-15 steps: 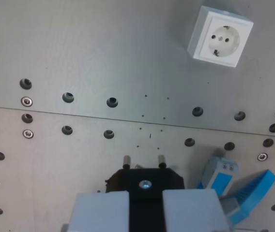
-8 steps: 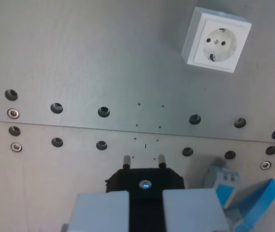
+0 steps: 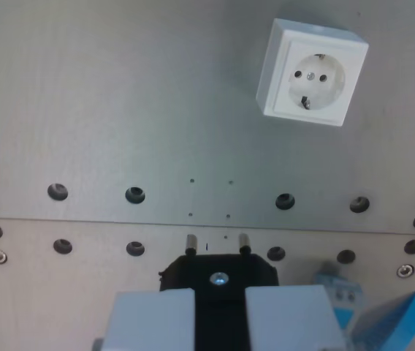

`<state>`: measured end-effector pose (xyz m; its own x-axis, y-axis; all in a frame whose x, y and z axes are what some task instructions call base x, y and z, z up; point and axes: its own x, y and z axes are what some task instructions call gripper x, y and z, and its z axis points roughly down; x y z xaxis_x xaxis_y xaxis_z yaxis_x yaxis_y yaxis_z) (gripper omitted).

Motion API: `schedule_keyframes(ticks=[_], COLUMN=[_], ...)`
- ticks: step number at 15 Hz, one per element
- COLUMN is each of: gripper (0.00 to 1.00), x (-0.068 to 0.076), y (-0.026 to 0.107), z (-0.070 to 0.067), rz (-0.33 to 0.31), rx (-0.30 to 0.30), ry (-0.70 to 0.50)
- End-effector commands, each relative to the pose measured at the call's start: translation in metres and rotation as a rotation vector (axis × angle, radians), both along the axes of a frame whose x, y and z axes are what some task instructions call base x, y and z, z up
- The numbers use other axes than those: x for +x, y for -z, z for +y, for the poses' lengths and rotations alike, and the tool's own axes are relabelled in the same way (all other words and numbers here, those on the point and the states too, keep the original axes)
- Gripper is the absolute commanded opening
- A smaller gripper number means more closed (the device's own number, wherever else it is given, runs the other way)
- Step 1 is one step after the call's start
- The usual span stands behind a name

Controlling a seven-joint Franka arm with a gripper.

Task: Move above the white socket

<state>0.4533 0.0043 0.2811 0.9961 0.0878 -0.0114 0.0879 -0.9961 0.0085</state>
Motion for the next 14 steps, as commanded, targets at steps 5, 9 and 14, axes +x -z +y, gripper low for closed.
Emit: schedule_keyframes(ticks=[5,9,14], gripper=[0.00,0.00,0.00], x=[-0.001,0.000,0.002], y=[0.036,0.055,0.079], z=[-0.021,-0.033,-0.047], rz=[-0.104,-0.109,-0.116], rx=[-0.027,-0.031,-0.036], ry=[0.074,0.094,0.111])
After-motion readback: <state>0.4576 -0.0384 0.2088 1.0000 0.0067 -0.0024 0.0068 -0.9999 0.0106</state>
